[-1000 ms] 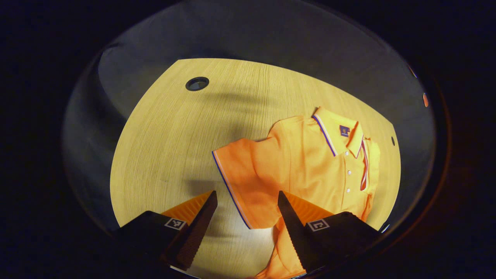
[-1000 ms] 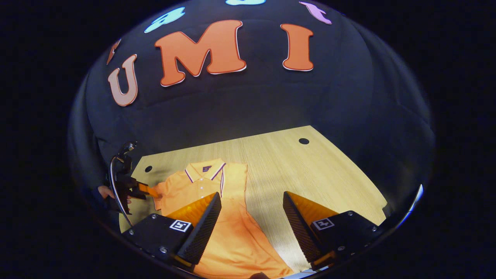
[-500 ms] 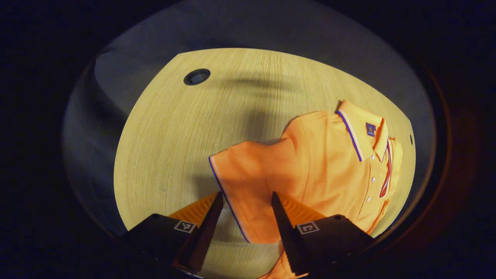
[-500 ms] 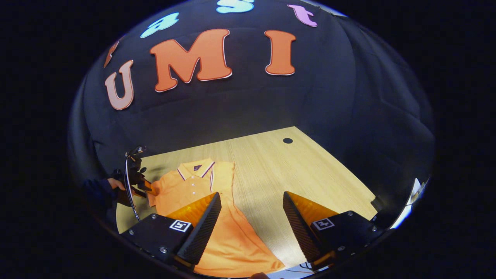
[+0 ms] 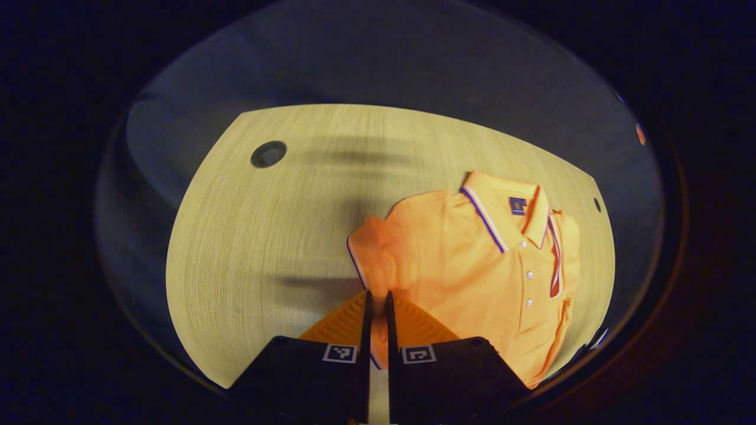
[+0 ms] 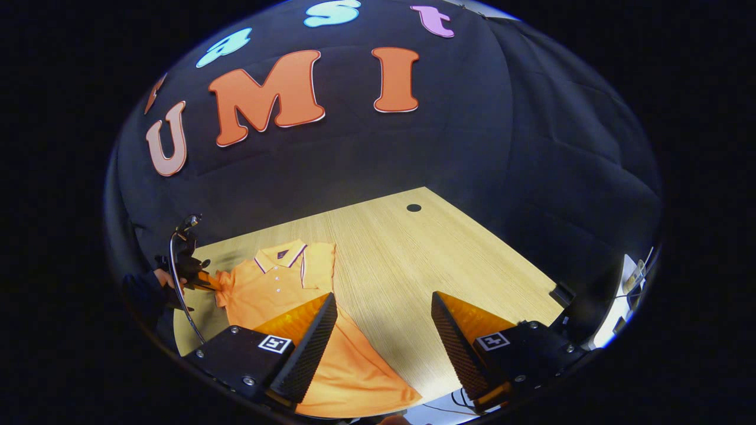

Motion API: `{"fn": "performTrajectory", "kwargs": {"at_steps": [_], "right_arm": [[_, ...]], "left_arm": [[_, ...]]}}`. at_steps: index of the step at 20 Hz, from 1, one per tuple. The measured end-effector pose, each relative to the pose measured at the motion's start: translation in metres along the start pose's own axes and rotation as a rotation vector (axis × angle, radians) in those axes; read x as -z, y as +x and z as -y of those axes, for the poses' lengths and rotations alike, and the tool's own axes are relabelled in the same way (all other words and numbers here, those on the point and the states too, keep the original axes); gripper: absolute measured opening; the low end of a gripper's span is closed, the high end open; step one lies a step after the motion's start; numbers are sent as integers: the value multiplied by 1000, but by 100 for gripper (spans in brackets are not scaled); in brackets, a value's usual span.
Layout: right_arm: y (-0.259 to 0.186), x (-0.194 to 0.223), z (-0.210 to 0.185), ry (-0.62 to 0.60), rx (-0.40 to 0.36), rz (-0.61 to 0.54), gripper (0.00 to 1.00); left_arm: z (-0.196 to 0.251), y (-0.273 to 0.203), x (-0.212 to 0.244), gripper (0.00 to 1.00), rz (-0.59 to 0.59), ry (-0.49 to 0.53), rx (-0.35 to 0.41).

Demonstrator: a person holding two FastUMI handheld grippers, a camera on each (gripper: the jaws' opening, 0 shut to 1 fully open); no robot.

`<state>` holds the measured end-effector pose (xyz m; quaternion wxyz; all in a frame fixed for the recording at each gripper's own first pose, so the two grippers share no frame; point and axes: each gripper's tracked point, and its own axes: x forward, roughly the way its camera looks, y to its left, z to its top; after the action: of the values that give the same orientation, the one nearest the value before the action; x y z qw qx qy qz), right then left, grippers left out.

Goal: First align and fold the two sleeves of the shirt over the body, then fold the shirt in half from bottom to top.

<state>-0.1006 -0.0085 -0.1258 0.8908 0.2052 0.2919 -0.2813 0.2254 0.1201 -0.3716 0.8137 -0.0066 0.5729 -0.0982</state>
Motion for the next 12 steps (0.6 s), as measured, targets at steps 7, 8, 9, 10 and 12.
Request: {"fn": "performTrajectory", "kwargs": {"at_steps": [7,8,9,10,12], "right_arm": [[-8,-4,-4,2,-3,10,98],[-8,-5,-6,13,-3,16,98],[-8,-5,-7,24,-2,19,98],[-12,-4,-6,31,4,19,98],[-19,0,-5,29,16,18,98]], "left_arm": [[75,-16,-27,13,80,163,160],[91,-18,-29,14,89,179,200],[110,-19,-27,15,95,191,268],[131,-26,-29,24,103,192,345],[153,-34,-23,45,110,208,427]]}}
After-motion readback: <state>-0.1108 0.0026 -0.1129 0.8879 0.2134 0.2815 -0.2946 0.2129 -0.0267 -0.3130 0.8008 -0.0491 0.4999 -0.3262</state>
